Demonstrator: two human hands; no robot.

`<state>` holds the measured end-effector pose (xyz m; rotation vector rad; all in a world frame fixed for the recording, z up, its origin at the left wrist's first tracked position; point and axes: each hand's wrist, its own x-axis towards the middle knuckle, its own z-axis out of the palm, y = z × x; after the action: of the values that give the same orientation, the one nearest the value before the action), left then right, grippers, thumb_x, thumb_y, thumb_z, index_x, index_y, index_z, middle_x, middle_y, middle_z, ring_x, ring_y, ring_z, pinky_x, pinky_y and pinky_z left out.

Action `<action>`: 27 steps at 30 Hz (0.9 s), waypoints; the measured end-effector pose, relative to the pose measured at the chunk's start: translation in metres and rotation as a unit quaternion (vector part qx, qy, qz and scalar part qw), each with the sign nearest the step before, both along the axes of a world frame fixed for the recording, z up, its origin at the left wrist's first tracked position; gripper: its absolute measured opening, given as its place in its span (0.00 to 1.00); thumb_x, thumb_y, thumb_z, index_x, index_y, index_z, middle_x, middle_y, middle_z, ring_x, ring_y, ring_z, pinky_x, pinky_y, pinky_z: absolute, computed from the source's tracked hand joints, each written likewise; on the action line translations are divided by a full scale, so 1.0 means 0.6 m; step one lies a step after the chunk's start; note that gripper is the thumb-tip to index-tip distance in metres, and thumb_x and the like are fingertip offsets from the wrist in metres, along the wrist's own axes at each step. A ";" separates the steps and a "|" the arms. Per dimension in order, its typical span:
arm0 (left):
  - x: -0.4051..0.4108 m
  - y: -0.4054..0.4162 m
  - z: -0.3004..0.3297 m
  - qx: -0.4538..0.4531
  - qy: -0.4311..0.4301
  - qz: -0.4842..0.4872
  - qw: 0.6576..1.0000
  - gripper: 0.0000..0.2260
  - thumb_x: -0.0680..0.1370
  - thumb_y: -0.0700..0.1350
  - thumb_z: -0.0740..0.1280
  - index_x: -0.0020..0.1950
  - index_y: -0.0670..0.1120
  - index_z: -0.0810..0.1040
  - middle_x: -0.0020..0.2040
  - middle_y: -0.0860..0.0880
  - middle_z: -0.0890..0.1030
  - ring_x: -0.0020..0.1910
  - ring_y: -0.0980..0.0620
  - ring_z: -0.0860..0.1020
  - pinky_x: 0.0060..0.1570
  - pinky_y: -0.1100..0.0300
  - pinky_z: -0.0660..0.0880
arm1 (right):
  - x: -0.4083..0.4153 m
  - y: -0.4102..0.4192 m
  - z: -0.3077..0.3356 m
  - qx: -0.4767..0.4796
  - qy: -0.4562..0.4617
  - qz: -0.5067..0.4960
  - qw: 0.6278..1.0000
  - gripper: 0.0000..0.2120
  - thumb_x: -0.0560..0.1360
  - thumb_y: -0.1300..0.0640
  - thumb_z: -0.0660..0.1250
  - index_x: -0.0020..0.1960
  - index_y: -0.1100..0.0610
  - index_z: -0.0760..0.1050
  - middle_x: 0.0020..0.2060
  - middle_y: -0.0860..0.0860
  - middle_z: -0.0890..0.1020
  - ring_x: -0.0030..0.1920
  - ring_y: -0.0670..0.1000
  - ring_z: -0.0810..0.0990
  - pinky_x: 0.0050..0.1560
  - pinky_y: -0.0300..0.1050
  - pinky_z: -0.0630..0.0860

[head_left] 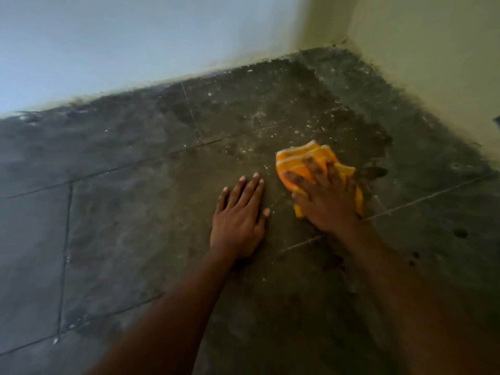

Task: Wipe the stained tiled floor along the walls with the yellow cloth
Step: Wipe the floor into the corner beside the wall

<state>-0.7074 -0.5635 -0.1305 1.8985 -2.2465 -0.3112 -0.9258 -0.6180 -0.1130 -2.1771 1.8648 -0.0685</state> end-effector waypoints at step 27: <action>-0.005 0.061 0.009 -0.005 0.045 -0.015 0.999 0.35 0.82 0.65 0.47 0.87 0.50 0.52 0.87 0.54 0.46 0.85 0.56 0.43 0.85 0.49 0.47 | -0.085 0.188 -0.018 -0.075 0.033 -0.085 0.993 0.29 0.78 0.36 0.50 0.80 0.29 0.54 0.84 0.50 0.56 0.81 0.67 0.57 0.73 0.77 0.59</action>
<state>-0.7106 -0.5270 -0.1251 1.8107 -2.2157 -0.3815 -0.9768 -0.5055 -0.1239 -2.1330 2.1445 -0.1792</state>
